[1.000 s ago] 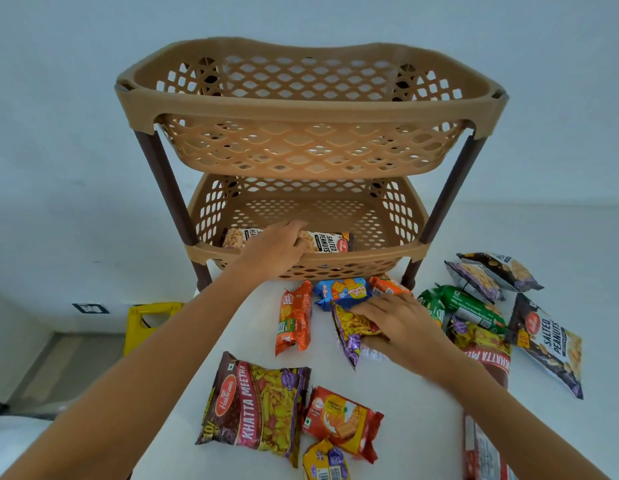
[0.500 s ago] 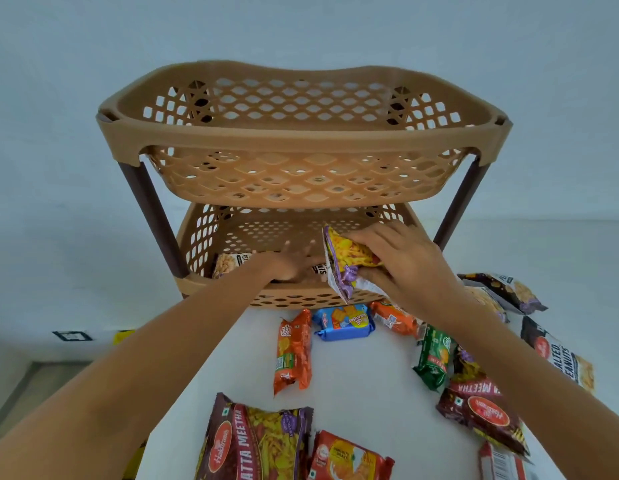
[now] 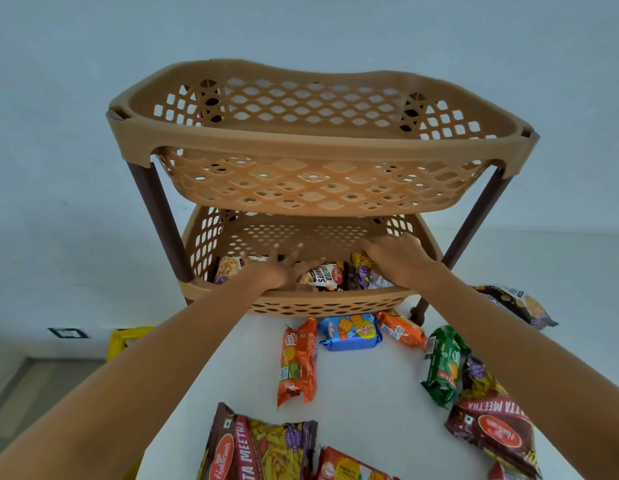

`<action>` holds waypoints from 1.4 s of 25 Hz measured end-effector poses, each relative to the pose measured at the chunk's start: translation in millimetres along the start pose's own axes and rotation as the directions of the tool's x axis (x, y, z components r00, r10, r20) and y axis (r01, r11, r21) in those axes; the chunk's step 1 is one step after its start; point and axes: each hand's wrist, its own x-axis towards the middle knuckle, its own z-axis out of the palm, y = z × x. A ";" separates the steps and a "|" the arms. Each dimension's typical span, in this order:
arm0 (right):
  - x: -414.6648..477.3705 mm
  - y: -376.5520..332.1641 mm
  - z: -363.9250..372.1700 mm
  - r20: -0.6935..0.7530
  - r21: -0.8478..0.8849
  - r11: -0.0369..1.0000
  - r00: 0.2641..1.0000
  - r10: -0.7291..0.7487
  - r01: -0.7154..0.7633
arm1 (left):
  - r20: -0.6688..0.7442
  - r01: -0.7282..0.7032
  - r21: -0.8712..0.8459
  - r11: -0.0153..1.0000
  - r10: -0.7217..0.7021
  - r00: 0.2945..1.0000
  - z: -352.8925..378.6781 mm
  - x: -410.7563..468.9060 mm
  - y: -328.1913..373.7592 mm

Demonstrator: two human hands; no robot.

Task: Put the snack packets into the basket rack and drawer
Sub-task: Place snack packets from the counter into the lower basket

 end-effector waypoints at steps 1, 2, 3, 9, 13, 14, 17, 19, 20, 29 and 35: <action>2.2 3.4 2.7 0.048 0.096 0.995 0.998 -0.028 0.023 | -0.003 0.006 0.004 1.000 -0.006 1.000 0.4 0.6 -0.6; 4.0 6.8 4.3 0.124 0.224 0.974 0.990 -0.069 0.040 | -0.005 0.013 0.009 1.000 -0.013 1.000 1.0 1.0 -1.1; 5.2 10.0 4.8 0.229 0.342 0.939 0.967 -0.117 0.032 | -0.008 0.021 0.011 1.000 -0.021 1.000 1.2 0.7 -1.3; 15.9 4.2 11.3 0.593 0.329 0.944 0.783 -0.188 -0.023 | -0.002 0.033 0.028 0.999 -0.033 0.999 0.5 -3.5 1.1; 23.2 3.5 13.1 0.675 0.312 0.949 0.714 -0.187 -0.046 | 0.016 0.028 0.042 0.999 -0.029 0.999 0.7 -1.4 0.2; 24.1 6.0 13.8 0.693 0.333 0.938 0.699 -0.177 -0.092 | 0.019 0.026 0.042 0.999 -0.027 0.999 0.0 -1.2 0.4; 20.4 6.6 10.7 0.663 0.367 0.920 0.732 -0.158 -0.134 | 0.021 0.020 0.025 0.999 -0.021 1.000 -2.9 -5.4 1.5; 13.5 0.6 5.8 0.547 0.392 0.910 0.829 -0.114 -0.133 | -0.009 -0.017 -0.048 0.999 0.016 1.000 -7.9 -15.2 5.2; 8.5 -3.2 1.8 0.449 0.446 0.881 0.891 -0.069 -0.157 | -0.069 -0.026 -0.116 0.993 0.018 0.997 -10.2 -23.2 8.9; -112.9 -44.2 -12.9 -0.556 0.725 0.675 0.695 0.456 0.137 | -0.845 -0.595 -0.343 0.727 0.037 0.533 30.8 -124.8 102.4; -176.3 -66.0 48.7 -0.220 0.809 0.522 0.686 0.694 -0.269 | -0.743 -0.538 -0.416 0.733 0.067 0.666 73.0 -105.9 164.3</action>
